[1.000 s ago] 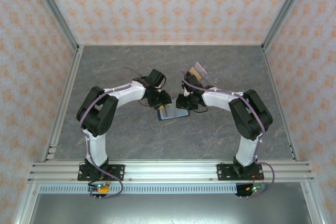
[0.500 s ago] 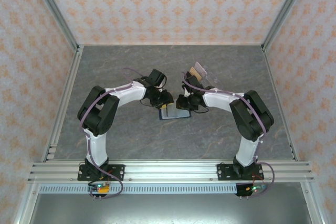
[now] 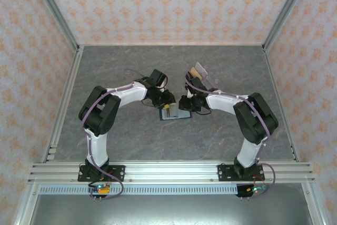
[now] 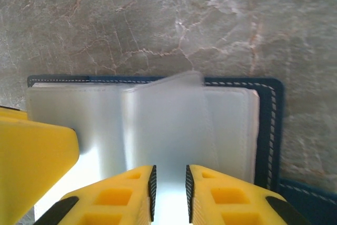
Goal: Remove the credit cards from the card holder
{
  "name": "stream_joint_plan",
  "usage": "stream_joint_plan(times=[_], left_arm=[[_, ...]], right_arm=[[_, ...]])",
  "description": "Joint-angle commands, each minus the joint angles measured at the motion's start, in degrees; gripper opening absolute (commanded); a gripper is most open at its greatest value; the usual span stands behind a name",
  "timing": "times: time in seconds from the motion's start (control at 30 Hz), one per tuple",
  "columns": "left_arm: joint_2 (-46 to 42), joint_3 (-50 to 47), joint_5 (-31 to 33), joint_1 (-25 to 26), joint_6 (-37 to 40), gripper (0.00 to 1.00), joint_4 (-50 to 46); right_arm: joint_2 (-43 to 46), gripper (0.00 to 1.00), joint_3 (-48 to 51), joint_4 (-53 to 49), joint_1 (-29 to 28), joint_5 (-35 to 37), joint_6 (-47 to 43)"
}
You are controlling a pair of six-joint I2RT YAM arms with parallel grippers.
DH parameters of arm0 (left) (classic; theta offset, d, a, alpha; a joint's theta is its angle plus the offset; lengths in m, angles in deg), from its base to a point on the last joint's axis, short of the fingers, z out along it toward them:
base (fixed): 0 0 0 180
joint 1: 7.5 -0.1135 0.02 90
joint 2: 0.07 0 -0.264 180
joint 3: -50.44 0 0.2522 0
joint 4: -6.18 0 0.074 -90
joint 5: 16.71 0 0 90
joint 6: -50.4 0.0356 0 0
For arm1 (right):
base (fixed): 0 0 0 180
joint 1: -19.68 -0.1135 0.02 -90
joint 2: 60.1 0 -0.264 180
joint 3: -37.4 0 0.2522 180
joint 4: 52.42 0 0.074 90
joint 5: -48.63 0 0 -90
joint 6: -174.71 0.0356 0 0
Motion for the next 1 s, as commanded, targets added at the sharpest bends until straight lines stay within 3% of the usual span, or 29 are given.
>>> stream_joint_plan(times=[0.0, 0.33, 0.6, 0.97], left_arm=[[1.1, 1.4, -1.1, 1.1, -1.3, 0.32, 0.7], [2.3, 4.5, -0.7, 4.2, -2.9, 0.4, 1.1], [1.8, 6.8, -1.8, 4.6, -6.5, 0.56, 3.3], [1.1, 9.6, -0.2, 3.5, -4.6, 0.63, 0.7]], right_arm=[[4.3, 0.25, 2.2, 3.0, 0.7, 3.2, 1.5], [12.4, 0.3, 7.7, 5.7, 2.9, 11.6, 4.2], [16.7, 0.36, 10.4, 7.0, 3.3, 15.9, 5.1], [17.4, 0.41, 11.2, 9.4, 3.3, 12.2, 4.0]])
